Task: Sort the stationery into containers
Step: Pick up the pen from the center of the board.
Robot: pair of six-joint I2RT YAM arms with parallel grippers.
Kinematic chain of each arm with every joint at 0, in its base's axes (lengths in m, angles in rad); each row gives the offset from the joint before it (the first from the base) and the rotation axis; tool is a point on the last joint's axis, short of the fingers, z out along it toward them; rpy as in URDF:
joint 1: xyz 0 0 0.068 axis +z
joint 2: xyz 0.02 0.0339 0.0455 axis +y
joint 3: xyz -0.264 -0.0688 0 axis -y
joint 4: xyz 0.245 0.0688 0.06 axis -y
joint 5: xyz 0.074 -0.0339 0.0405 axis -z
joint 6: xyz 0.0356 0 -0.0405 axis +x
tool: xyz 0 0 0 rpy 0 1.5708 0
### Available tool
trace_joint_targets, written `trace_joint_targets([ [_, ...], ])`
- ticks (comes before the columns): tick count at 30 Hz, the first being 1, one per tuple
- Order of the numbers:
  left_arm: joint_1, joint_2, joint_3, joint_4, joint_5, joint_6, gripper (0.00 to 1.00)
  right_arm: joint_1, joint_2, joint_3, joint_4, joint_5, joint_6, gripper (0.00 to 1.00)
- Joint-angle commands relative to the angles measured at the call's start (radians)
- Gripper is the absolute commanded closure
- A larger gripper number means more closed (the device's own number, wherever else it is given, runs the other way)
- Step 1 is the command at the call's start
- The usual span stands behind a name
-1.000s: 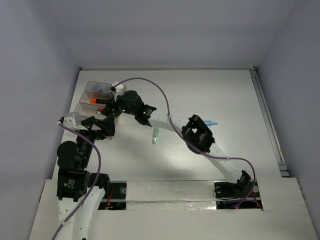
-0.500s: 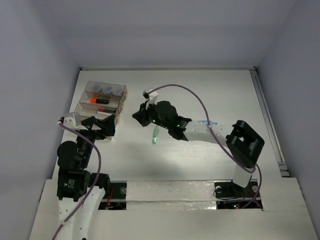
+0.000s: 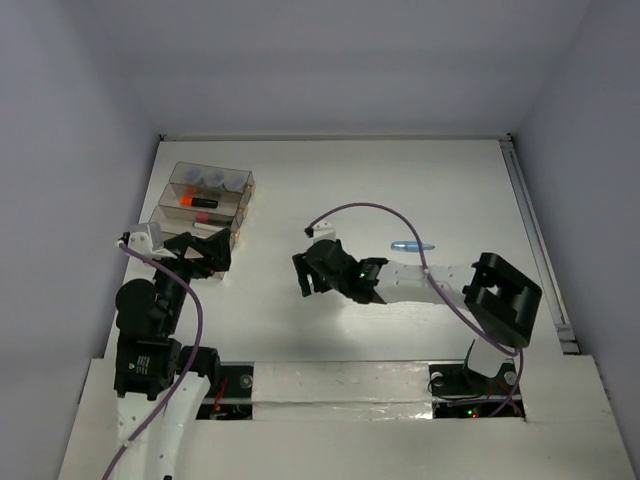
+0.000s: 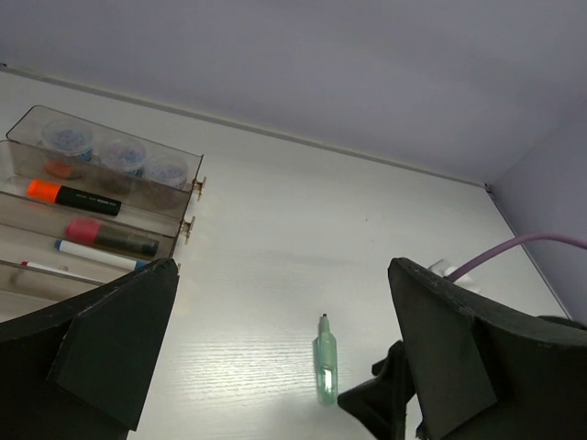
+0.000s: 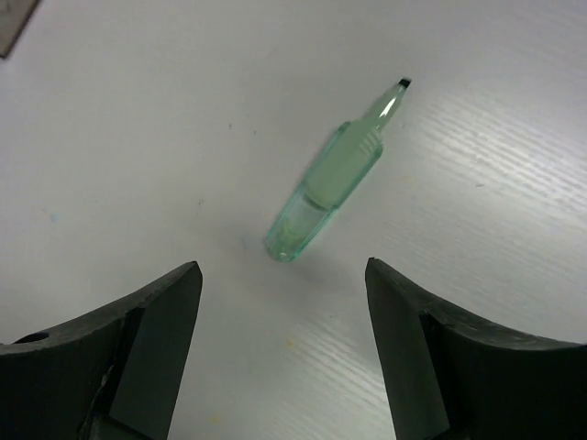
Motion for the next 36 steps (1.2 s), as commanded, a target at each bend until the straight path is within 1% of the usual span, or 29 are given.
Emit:
trace_joint_targets([
  [1, 0.007, 0.014, -0.009, 0.045, 0.007, -0.005, 0.01, 0.061, 0.075, 0.095, -0.137, 0.130, 0.046, 0.22],
  [3, 0.007, 0.019, -0.009, 0.045, 0.010, -0.005, 0.01, 0.072, 0.109, 0.119, -0.159, 0.147, 0.062, 0.22],
  [12, 0.007, 0.025, -0.011, 0.051, 0.021, -0.003, 0.01, 0.072, 0.253, 0.201, -0.179, 0.197, 0.098, 0.30],
  [15, 0.007, 0.027, -0.011, 0.049, 0.026, -0.003, 0.01, 0.072, 0.289, 0.215, -0.176, 0.204, 0.102, 0.39],
  [17, 0.007, 0.030, -0.011, 0.049, 0.024, -0.003, 0.01, 0.072, 0.295, 0.213, -0.170, 0.210, 0.107, 0.48],
  [19, 0.007, 0.031, -0.011, 0.052, 0.026, -0.003, 0.01, 0.072, 0.293, 0.205, -0.162, 0.219, 0.106, 0.48],
  [24, 0.007, 0.036, -0.011, 0.052, 0.027, -0.003, 0.01, 0.072, 0.301, 0.204, -0.170, 0.242, 0.110, 0.53],
  [29, 0.007, 0.040, -0.011, 0.052, 0.027, -0.003, 0.01, 0.072, 0.286, 0.178, -0.168, 0.276, 0.113, 0.64],
  [31, 0.007, 0.040, -0.012, 0.051, 0.027, -0.003, 0.01, 0.072, 0.275, 0.161, -0.162, 0.286, 0.113, 0.67],
  [34, 0.007, 0.040, -0.012, 0.051, 0.027, -0.003, 0.01, 0.063, 0.273, 0.152, -0.154, 0.288, 0.115, 0.65],
  [36, 0.007, 0.042, -0.012, 0.051, 0.026, -0.003, 0.01, 0.062, 0.270, 0.144, -0.136, 0.285, 0.115, 0.57],
])
